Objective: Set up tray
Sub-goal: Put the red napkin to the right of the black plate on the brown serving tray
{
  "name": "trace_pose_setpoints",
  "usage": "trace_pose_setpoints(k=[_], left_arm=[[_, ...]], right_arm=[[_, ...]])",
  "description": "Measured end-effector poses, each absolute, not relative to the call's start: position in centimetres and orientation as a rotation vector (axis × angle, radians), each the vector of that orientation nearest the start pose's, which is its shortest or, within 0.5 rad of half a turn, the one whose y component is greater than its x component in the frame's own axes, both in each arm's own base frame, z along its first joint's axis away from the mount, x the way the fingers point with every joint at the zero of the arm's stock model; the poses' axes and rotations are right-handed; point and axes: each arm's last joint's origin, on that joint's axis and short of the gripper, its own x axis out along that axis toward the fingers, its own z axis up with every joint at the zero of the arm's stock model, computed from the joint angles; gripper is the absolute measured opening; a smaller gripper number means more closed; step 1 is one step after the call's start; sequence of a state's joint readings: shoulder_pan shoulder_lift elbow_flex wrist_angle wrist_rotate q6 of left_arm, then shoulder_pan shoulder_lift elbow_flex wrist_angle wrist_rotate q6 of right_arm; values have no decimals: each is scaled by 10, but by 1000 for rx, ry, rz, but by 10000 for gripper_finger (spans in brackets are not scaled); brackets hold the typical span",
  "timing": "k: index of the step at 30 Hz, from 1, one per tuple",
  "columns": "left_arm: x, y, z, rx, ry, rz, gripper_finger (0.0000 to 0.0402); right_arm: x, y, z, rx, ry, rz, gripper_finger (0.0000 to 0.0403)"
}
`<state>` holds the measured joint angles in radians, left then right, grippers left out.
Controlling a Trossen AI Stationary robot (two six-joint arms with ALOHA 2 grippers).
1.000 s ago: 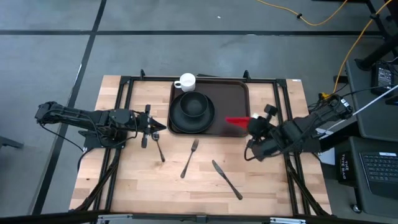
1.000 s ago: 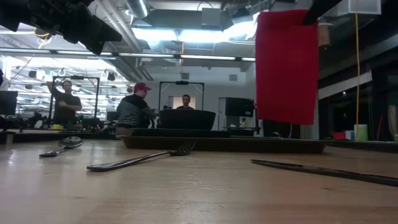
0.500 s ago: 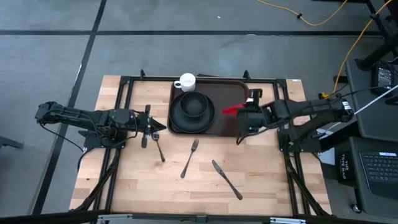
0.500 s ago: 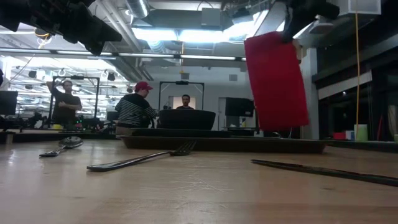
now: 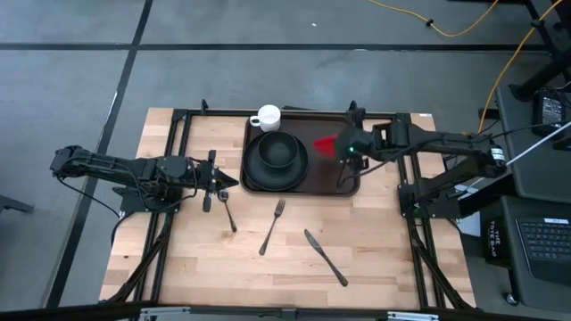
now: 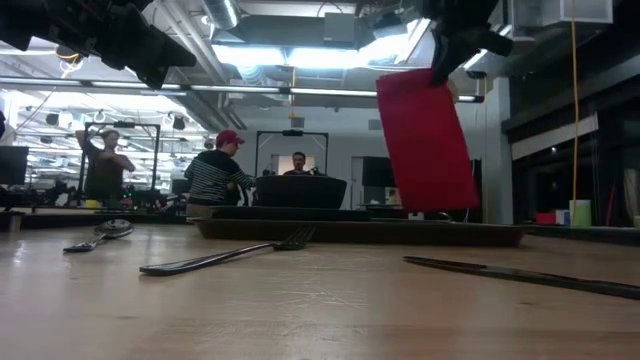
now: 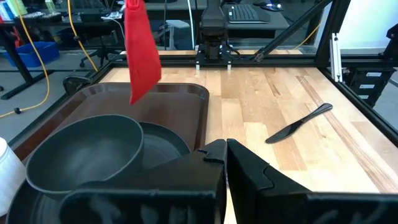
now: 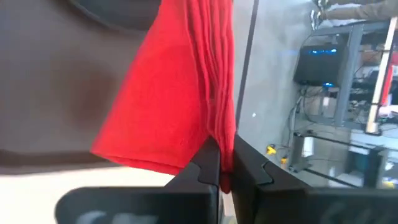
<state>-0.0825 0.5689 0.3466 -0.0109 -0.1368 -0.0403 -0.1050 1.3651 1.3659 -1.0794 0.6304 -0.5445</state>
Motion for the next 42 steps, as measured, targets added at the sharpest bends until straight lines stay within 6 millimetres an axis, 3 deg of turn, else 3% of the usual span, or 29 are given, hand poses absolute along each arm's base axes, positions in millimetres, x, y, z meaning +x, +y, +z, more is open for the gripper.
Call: trace_pose_setpoints(k=[17, 23, 28, 37, 42], left_arm=[[143, -8, 228, -14, 231, 59, 6], [143, -8, 228, -14, 230, 59, 6], [143, -8, 228, -14, 230, 59, 6], [143, -8, 228, -14, 230, 59, 6], [143, -8, 228, -15, 230, 59, 6]], right_arm=[[249, -97, 348, -873, 1237, -302, 17], [245, -116, 346, -800, 1189, -235, 17], [246, -134, 339, -760, 1206, -246, 17], [263, -167, 318, -843, 1259, -223, 17], [269, -173, 299, -817, 1341, -162, 17]])
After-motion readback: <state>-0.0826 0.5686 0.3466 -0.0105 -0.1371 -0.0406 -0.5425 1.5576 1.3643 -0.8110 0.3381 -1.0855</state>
